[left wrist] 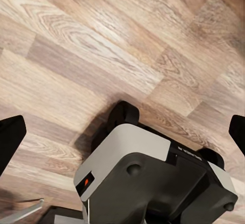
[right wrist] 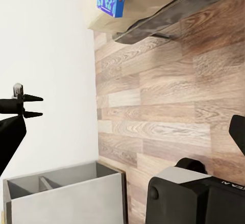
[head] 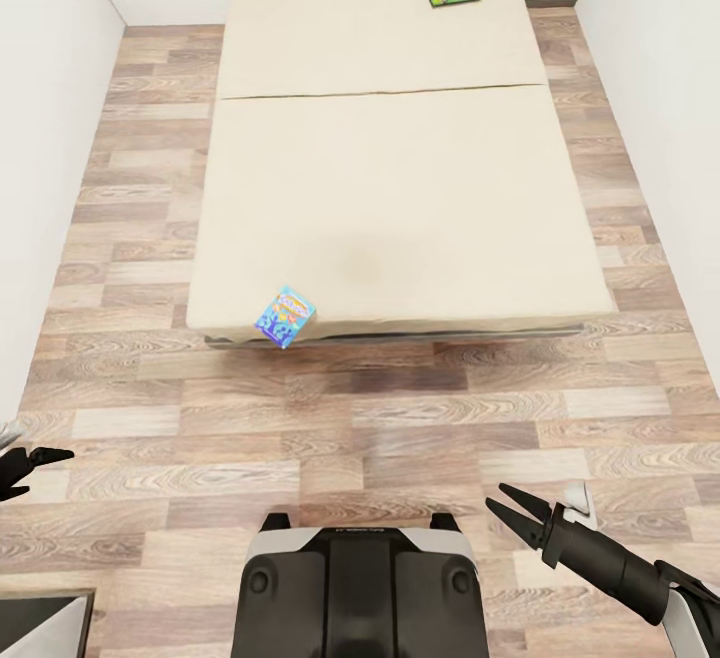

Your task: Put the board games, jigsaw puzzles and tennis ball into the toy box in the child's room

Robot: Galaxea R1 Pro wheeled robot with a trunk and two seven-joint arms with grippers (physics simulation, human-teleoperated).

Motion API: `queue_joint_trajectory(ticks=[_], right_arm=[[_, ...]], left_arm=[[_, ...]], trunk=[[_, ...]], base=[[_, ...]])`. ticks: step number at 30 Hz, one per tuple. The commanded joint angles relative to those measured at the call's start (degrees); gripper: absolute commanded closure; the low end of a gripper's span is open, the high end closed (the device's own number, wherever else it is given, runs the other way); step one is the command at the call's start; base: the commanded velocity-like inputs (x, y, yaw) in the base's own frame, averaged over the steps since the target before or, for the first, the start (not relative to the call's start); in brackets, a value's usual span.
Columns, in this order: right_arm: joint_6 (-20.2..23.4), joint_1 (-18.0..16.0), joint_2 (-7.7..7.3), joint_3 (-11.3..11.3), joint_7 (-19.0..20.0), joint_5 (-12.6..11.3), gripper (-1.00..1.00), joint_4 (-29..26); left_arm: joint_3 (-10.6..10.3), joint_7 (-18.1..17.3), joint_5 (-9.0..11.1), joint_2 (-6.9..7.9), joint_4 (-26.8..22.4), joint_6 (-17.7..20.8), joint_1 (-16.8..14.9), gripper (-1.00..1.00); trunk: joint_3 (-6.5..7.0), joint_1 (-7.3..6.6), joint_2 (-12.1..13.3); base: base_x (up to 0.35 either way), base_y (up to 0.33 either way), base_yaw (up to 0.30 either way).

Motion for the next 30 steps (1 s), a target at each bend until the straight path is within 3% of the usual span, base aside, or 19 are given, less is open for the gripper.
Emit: queue_joint_trajectory(ticks=[1, 5, 30], right_arm=[[0.5, 0.0, -0.01, 0.0, 0.1, -0.3, -1.0, 0.0], [0.5, 0.0, -0.01, 0.0, 0.1, -0.3, -1.0, 0.0], [0.5, 0.0, -0.01, 0.0, 0.0, -0.3, -1.0, 0.0]], left_arm=[[0.2, -0.2, -0.1, -0.02, 0.0, 0.3, 0.0, -1.0], [0.3, -0.2, -0.1, -0.01, 0.0, 0.3, 0.0, -1.0], [0.1, -0.2, 0.0, -0.12, 0.0, 1.1, 0.0, -1.0]], trunk=[[0.06, 0.02, -0.1], [0.44, 0.02, -0.1], [-1.71, 5.51, -10.1]], base=[[0.0, 0.0, 0.0], [0.0, 0.0, 0.0], [-0.083, 0.0, 0.0]])
